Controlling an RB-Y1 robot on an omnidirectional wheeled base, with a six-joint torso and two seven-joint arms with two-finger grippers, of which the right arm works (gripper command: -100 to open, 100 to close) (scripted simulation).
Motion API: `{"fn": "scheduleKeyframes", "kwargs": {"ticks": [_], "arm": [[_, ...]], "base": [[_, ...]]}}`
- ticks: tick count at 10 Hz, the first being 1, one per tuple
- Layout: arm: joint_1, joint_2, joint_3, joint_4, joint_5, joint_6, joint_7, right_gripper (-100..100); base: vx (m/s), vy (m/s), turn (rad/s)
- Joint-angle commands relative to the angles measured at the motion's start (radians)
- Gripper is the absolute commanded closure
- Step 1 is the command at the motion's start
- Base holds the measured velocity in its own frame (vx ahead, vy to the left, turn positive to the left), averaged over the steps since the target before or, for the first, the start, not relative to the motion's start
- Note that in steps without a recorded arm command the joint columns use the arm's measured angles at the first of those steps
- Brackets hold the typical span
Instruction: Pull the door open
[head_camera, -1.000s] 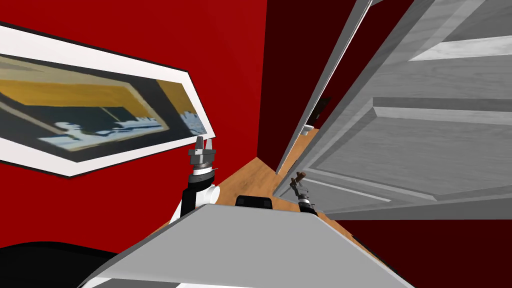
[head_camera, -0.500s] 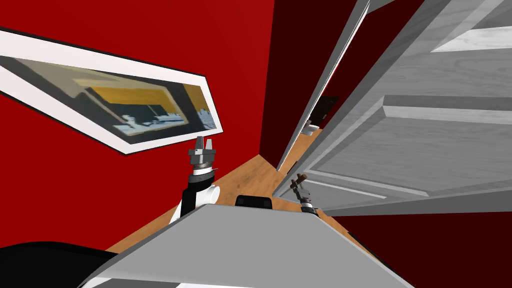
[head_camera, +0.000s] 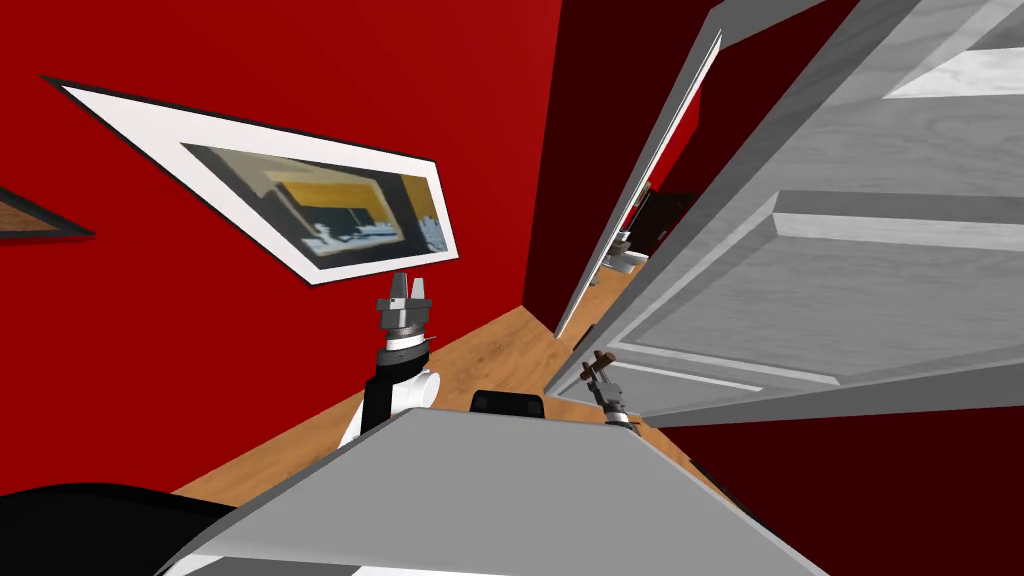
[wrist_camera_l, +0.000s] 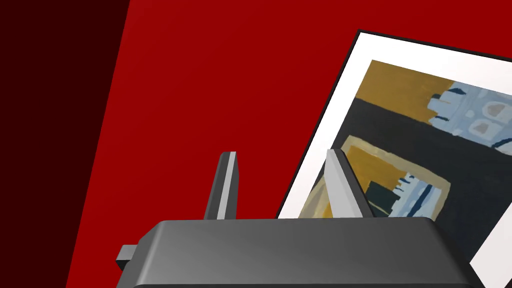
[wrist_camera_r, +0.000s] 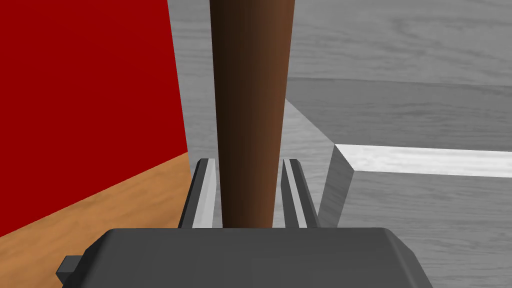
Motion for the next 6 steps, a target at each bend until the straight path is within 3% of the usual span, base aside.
{"fn": "scheduleKeyframes", "kwargs": {"ticks": [1, 6], "arm": [[0.009, -0.011, 0.015, 0.008, 0.007, -0.02, -0.016, 100], [0.022, -0.043, 0.051, 0.036, 0.028, -0.083, -0.061, 100]], "base": [[-0.239, -0.015, 0.13], [-0.197, -0.043, 0.115]]}}
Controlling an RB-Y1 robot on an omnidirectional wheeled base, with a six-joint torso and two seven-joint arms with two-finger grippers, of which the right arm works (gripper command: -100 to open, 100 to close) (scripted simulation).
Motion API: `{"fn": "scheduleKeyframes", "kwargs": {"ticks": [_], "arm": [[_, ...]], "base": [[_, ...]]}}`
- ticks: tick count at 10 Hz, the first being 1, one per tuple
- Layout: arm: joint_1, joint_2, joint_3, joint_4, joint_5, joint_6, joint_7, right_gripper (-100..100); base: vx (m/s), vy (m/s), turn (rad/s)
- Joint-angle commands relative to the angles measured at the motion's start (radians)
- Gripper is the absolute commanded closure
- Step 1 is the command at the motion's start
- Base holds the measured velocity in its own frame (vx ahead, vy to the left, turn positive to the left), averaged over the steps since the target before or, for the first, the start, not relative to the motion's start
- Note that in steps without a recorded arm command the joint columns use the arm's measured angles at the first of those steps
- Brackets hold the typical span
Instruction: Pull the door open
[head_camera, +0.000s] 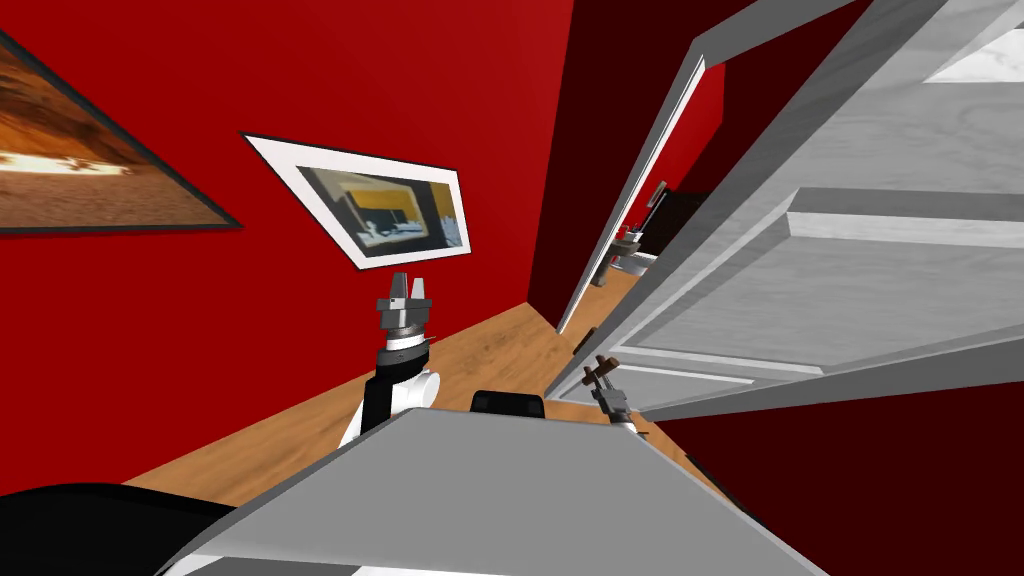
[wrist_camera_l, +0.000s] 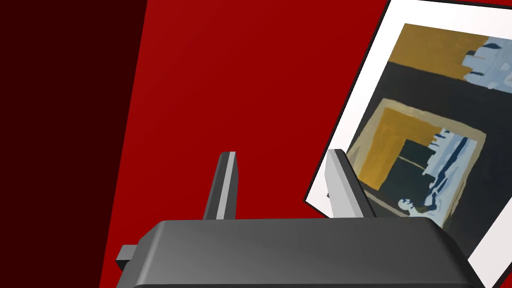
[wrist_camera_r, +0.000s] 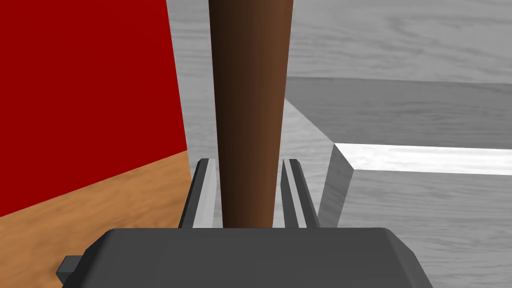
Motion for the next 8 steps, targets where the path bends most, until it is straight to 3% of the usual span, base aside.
{"fn": "scheduleKeyframes", "kwargs": {"ticks": [1, 8], "arm": [[0.0, 0.0, 0.0, 0.0, 0.0, 0.0, 0.0, 100], [-0.012, -0.013, 0.022, 0.044, 0.022, -0.038, -0.041, 100]], "base": [[-0.085, -0.012, 0.015], [-0.185, -0.044, 0.135]]}}
